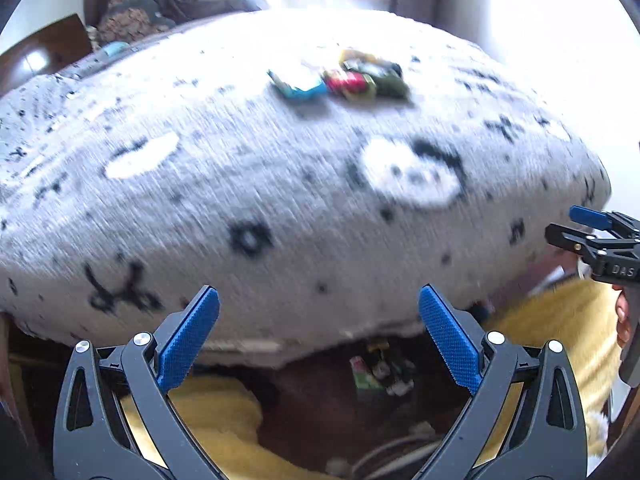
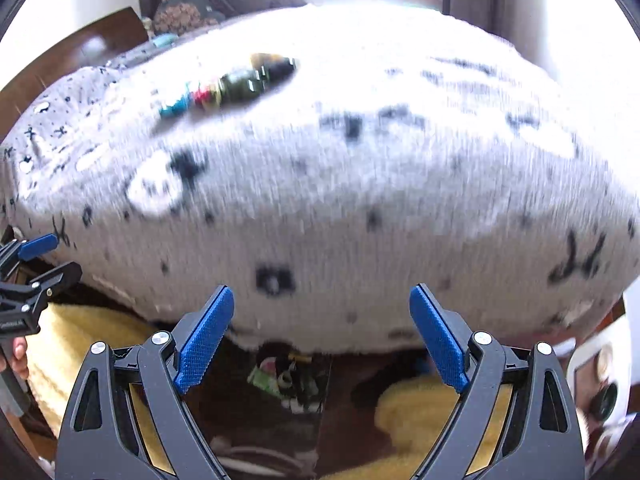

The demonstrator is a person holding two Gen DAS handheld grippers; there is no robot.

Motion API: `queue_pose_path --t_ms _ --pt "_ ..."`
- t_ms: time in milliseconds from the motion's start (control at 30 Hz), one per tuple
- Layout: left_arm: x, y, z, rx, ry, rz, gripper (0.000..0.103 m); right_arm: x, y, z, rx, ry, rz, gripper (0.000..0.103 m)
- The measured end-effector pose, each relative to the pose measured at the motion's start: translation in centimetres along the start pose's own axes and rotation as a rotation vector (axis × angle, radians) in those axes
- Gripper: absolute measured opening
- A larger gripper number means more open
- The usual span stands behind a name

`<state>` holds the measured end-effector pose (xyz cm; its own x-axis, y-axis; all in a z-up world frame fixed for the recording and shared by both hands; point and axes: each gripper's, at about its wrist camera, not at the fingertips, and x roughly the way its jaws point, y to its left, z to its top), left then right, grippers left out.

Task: Collect trash
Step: 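Raise both open tools back above the bed toward the remaining items, then grasp the blue wet-wipe pack with the left tool while the right tool grasps the black spool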

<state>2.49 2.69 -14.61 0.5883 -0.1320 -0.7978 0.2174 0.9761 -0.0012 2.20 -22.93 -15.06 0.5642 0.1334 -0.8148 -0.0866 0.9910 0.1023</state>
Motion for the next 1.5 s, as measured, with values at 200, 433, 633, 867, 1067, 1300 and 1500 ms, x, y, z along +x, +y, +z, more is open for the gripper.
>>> queue_pose_path --t_ms 200,433,633,867,1067,1300,1500 --pt "0.2 1.2 3.3 -0.016 -0.049 0.035 0.095 0.0 0.4 4.0 -0.032 -0.065 -0.013 0.093" --pt "2.3 3.1 6.3 -0.005 -0.063 0.057 0.095 2.2 1.3 7.2 -0.036 -0.067 -0.007 0.093" --pt "5.3 4.3 9.1 -0.026 -0.057 0.045 0.089 4.8 2.5 9.9 -0.054 -0.073 -0.002 0.093" --pt "8.1 3.7 12.2 -0.011 -0.049 0.033 0.081 7.9 3.3 13.9 -0.062 -0.077 0.007 0.078" --pt "10.0 2.4 14.2 -0.002 -0.040 0.003 0.081 10.6 3.8 18.6 -0.038 -0.080 -0.015 0.071" --pt "12.6 1.7 16.8 -0.031 -0.020 0.005 0.081 14.2 4.6 21.7 0.003 -0.036 -0.020 0.068" --pt "13.6 2.6 18.1 -0.034 -0.009 0.050 0.078 16.5 4.1 22.4 0.021 0.014 -0.038 0.058"
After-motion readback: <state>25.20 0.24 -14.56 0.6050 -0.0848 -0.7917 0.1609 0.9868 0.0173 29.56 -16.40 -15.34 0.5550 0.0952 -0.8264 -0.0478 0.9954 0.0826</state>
